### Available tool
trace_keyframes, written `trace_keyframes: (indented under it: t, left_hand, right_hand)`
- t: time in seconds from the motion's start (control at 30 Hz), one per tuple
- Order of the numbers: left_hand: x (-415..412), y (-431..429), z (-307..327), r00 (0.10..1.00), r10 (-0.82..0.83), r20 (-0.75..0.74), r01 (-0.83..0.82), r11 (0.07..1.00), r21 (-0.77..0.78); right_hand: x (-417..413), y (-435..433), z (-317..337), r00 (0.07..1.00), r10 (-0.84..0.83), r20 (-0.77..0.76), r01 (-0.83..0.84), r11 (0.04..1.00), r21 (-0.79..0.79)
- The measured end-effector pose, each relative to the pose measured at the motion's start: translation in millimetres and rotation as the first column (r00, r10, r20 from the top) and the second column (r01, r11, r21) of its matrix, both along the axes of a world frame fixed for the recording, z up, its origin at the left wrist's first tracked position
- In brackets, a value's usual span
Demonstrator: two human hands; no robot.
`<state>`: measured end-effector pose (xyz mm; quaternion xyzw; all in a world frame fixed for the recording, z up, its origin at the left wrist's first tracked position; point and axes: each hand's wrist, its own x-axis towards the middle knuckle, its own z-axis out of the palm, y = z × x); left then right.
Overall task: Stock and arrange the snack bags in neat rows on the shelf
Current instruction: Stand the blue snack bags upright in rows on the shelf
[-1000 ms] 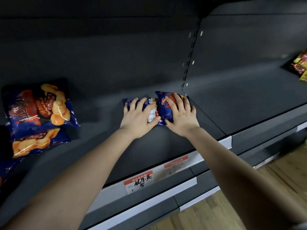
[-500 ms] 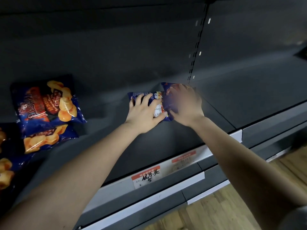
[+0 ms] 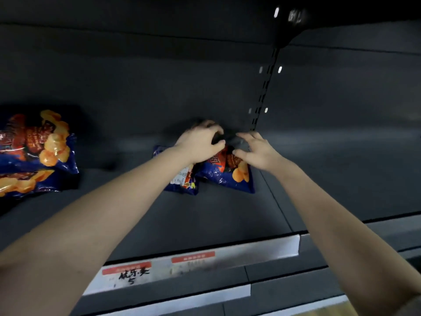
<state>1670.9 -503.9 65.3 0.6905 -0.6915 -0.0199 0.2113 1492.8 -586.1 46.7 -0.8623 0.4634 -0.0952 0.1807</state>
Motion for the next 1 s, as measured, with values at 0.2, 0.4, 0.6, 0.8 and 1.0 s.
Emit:
trace_keyframes:
  t: [0.2,0.4,0.6,0.8,1.0]
  left_hand:
    - [-20,-8,-26,0.995,0.004,0.098,-0.018,0.989,0.146]
    - [-21,1,-43,0.993,0.099,0.061,-0.102,0.993,0.064]
    - [-24,3,-48,0.987,0.131,0.092,-0.133,0.991,0.017]
    - [-23,0,-40,0.990,0.144,0.004,-0.143,0.989,-0.034]
    - [-15,4,-10,0.808,0.314,-0.499,-0.215,0.945,0.246]
  right_hand:
    - [-3,1,-38,0.991,0.128,0.030,-0.127,0.991,-0.035]
    - [2,4,-44,0.948,0.173,0.266,-0.174,0.985,-0.021]
    - [-4,10,-38,0.887,0.104,0.450,-0.102,0.994,-0.027]
    - [-14,3,-30,0.863,-0.004,0.506,-0.032,0.997,0.063]
    - [-19,4,-22,0.893,-0.033,0.448,-0.038,0.988,0.150]
